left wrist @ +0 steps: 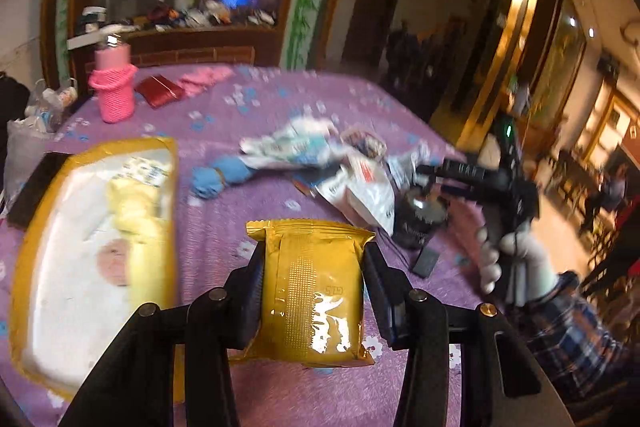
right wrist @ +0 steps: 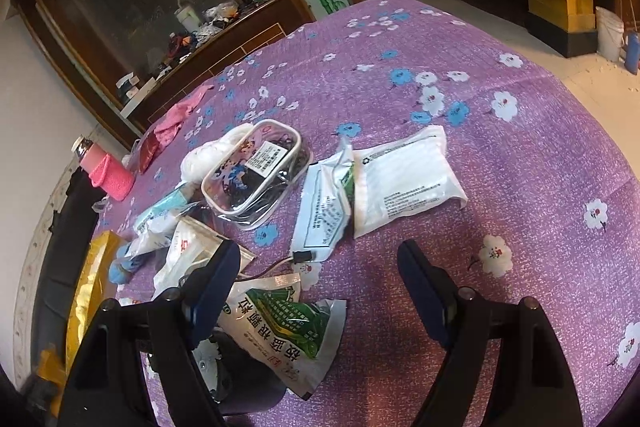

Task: Organize soft objects
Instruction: 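Place the yellow packet in the box with left tool while right tool grasps blue cloth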

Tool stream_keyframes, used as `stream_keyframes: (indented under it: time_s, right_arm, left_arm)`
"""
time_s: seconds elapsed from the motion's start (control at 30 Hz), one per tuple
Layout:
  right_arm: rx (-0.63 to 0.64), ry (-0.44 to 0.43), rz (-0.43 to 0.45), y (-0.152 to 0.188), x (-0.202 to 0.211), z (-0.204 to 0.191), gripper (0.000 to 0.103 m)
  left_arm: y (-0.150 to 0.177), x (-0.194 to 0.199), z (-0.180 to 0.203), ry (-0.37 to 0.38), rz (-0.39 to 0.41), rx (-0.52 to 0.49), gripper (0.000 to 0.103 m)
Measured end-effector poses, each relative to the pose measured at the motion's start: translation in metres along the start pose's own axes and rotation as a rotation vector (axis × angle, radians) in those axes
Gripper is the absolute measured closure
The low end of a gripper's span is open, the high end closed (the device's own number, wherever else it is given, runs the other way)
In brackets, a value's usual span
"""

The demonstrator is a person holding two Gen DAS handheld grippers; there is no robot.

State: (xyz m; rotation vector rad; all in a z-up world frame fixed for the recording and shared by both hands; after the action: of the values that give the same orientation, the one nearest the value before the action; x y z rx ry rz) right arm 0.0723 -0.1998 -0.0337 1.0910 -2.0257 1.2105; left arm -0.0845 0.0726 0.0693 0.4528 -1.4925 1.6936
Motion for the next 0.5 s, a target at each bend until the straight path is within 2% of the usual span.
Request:
stream_keyframes:
  time_s: [0.17,0.23,0.33,0.43,0.5]
  right_arm:
    - [0.065,0.04,0.023,0.003,0.011,-0.02,0.023]
    - [0.107,0.009,0.027,0.006,0.025,-0.042,0.023]
    - [0.204,-0.041,0.014,0.013,0.045,-0.096,0.021]
    - [0.288,-0.135,-0.098,0.022,0.035,-0.153,0.021]
    - [0.309,-0.21,-0.226,0.033,0.01,-0.188,0.021]
  left_arm:
    - [0.005,0.033,-0.046,-0.019,0.061,0.084,0.055]
    - [0.01,0.041,-0.067,-0.026,0.077,0.126,0.055]
    - [0.021,0.046,-0.099,-0.018,0.095,0.207,0.055]
    - [0.032,0.049,-0.12,-0.005,0.105,0.259,0.055]
    - [0.038,0.054,-0.127,-0.002,0.116,0.272,0.055]
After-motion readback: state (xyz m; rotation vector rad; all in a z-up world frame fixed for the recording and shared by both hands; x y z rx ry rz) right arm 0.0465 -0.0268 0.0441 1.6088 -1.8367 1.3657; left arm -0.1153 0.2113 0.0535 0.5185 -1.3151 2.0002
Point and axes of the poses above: each gripper's, at about its wrist camera, not at the fingertips, and x roughly against the way its jaws point, z to its right, y to its underside, the point moved 6 cm from there along -x, roughly the way its jaws point, and after that the axes turned 10 degrees about -z, right-handed, at the moved point
